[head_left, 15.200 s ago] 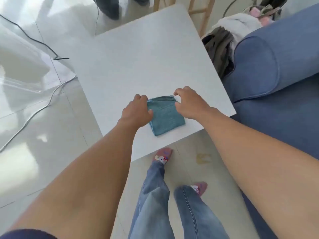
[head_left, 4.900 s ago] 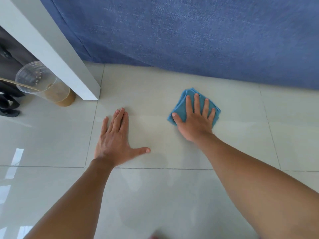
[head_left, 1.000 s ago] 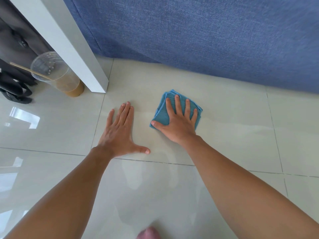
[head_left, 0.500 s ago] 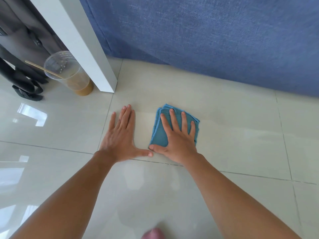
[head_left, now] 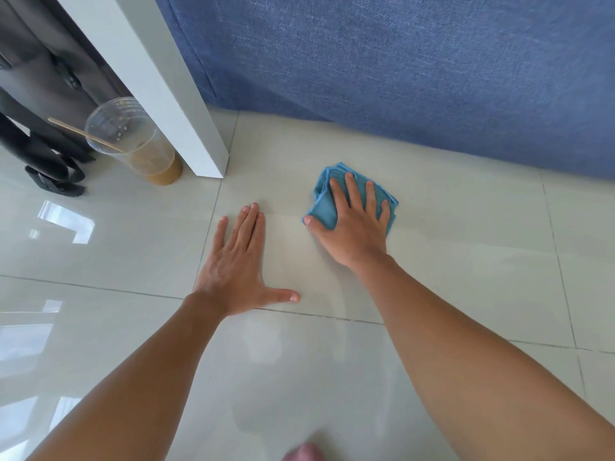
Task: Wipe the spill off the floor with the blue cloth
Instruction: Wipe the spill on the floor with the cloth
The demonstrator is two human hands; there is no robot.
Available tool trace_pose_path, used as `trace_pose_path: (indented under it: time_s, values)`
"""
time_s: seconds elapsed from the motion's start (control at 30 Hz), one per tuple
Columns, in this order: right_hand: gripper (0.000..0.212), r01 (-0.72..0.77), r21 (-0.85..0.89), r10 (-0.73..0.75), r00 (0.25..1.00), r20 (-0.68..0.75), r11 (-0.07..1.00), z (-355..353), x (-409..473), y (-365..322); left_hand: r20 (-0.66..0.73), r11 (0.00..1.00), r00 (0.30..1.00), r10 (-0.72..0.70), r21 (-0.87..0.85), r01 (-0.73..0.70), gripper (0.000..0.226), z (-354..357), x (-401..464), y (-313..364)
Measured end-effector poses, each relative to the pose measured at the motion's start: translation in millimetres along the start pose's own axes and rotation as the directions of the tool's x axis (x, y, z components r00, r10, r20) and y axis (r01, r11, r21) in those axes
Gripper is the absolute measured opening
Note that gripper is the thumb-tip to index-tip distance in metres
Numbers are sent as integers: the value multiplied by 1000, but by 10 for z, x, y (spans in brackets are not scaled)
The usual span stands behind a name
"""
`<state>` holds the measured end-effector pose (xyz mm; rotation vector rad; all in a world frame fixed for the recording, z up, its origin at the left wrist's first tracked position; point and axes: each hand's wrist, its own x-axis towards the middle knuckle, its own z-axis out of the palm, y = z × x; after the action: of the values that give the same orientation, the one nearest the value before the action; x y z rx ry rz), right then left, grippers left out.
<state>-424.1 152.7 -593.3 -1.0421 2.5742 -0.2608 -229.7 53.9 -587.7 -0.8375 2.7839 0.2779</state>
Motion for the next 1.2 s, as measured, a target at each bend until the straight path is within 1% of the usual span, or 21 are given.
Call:
trace_pose_path:
  time_s: [0.1,0.17,0.2,0.27,0.3,0.33,0.43,0.5,0.57,0.63,0.73,0.8,0.9,1.0,1.07,1.2]
  values:
    - [94,67,-27,-66,997,41,997,-31,-71,83,-20,1000,1000,-2,3,3,150,27,5,-3]
    - [89,89,15,-90,996,27,996,-26,-112,102,-24,1000,1000,0,4,0,146,43,8,5]
    - [80,93,73,-91,995,-25,993,-31,-126,115,-26,1000,1000,1,-2,-1,144,51,11,8]
    - [59,89,205,-43,975,-219,975,-59,-132,151,-28,1000,1000,-5,-28,4,140,60,26,17]
    - [53,74,224,-2,953,-304,972,-70,-123,176,-29,999,1000,-9,-36,8,138,64,37,27]
    - [51,39,216,38,940,-340,976,-78,-107,205,-33,999,999,-12,-39,11,138,69,45,41]
    - [56,-95,153,133,957,-258,984,-83,-69,267,-50,999,999,-23,-34,21,136,103,44,75]
    - [54,-94,185,139,959,-248,978,-101,-62,287,-62,999,998,-27,-31,25,135,126,42,66]
    - [50,-89,261,156,957,-246,961,-149,-40,321,-78,999,997,-23,-35,20,135,134,46,49]
    - [48,-111,326,185,960,-208,939,-207,-8,358,-97,999,995,-16,-50,11,132,132,49,51]
    - [39,-131,379,201,968,-152,916,-288,35,422,-156,989,987,-33,-145,10,121,114,84,117]
    - [28,-134,403,203,970,-135,905,-321,42,464,-201,981,978,-57,-191,18,107,89,131,166]
    - [13,-86,473,181,971,-159,877,-354,11,509,-264,979,965,-7,-197,-47,84,14,235,239]
    - [9,-15,564,138,975,-175,826,-419,-39,536,-277,967,960,38,-234,-106,67,-130,392,364]
    - [12,-12,643,129,982,-135,765,-489,-56,549,-289,952,954,76,-263,-156,62,-235,521,477]
    - [16,-47,733,91,996,-20,678,-601,-58,609,-326,915,935,139,-320,-248,62,-481,744,724]
